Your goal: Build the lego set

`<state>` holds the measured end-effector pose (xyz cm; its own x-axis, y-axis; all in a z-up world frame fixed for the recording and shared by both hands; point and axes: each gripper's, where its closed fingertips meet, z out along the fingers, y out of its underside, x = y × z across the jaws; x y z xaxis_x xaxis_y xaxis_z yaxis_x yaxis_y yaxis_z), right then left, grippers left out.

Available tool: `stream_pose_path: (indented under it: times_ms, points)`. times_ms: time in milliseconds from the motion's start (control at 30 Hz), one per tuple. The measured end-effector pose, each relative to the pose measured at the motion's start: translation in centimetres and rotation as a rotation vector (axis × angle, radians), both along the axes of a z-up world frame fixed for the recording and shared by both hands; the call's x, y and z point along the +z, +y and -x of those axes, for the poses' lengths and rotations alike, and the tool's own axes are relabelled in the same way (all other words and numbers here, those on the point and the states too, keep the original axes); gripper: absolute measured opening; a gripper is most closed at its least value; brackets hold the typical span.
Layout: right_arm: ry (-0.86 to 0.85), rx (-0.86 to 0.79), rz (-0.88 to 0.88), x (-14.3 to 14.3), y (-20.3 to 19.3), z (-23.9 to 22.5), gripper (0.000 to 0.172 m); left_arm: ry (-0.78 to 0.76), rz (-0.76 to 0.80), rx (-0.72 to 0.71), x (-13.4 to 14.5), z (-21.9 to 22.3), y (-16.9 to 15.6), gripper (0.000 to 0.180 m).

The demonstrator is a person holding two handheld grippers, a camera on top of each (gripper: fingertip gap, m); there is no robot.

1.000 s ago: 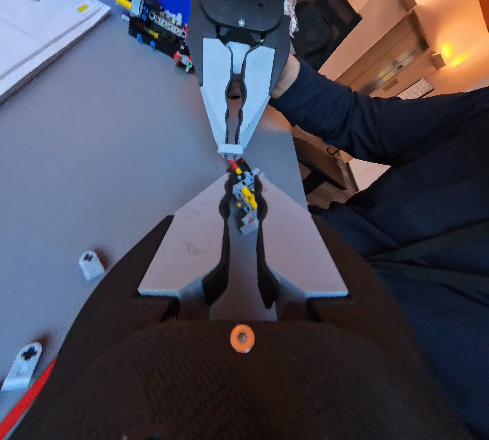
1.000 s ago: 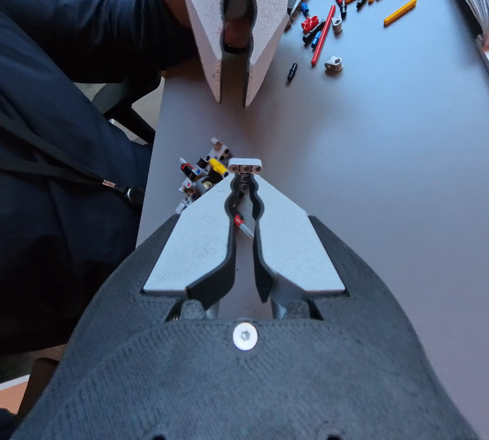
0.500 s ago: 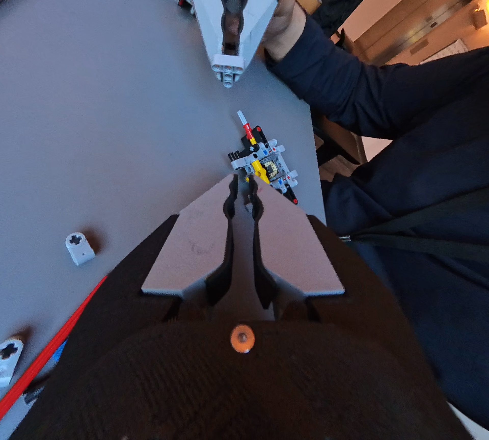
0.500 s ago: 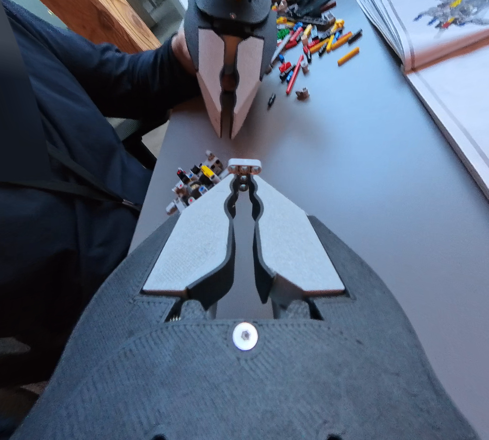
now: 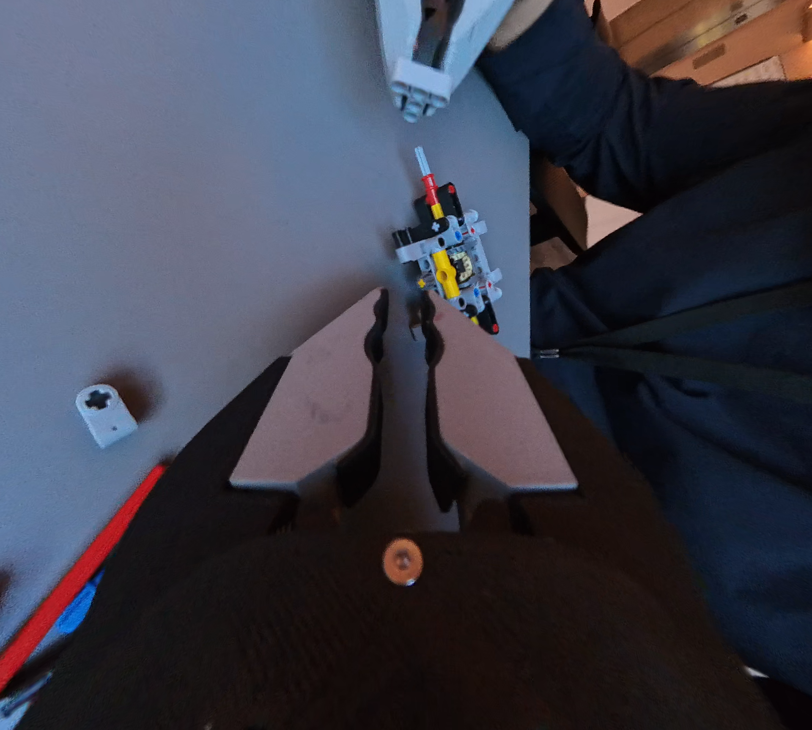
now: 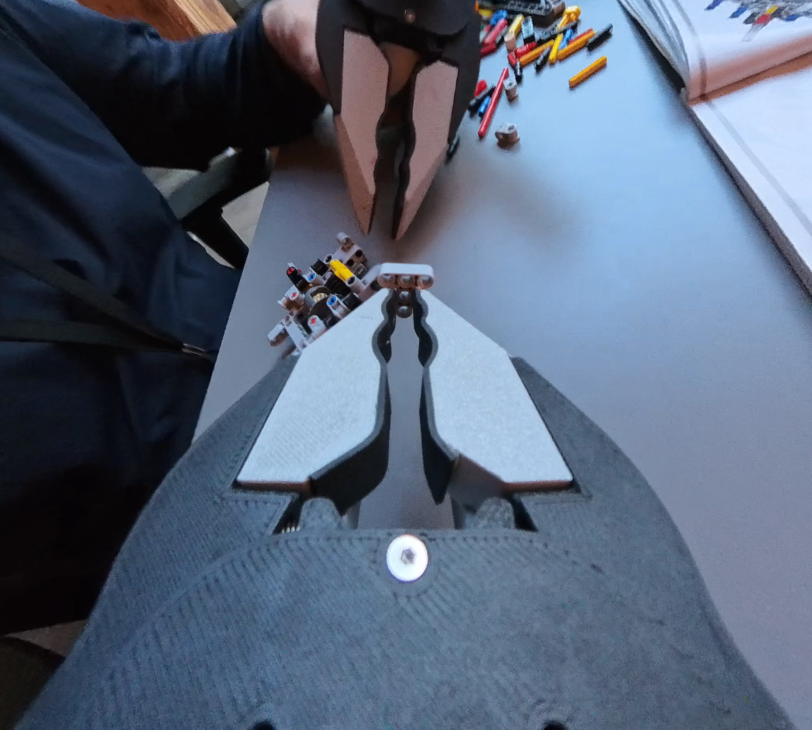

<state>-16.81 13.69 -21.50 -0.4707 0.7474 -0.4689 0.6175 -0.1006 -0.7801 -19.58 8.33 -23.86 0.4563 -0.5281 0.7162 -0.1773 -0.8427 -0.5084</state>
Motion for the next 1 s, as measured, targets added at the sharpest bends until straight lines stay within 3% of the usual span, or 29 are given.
stream_pose_path:
  times_ms: [433, 600, 700, 1000]
  points:
    - [-0.076, -0.028, -0.363, -2.3, 1.2, -1.3, 0.004, -0.085, 0.324, -0.088, -0.3, -2.7, 0.0, 0.019]
    - [-0.059, 0.000, -0.333, -2.0, 0.5, -1.7, 0.004, -0.127, 0.375, -0.080, -0.4, -3.3, 0.5, 0.018]
    - [-0.051, 0.015, -0.311, -1.9, 0.2, -1.9, 0.004, -0.150, 0.386, -0.078, -0.4, -3.4, 0.6, 0.007]
    - [-0.113, 0.081, 0.000, -1.1, -2.5, -2.3, 0.004, -0.150, 0.293, -0.055, 0.7, -4.4, 0.9, 0.006]
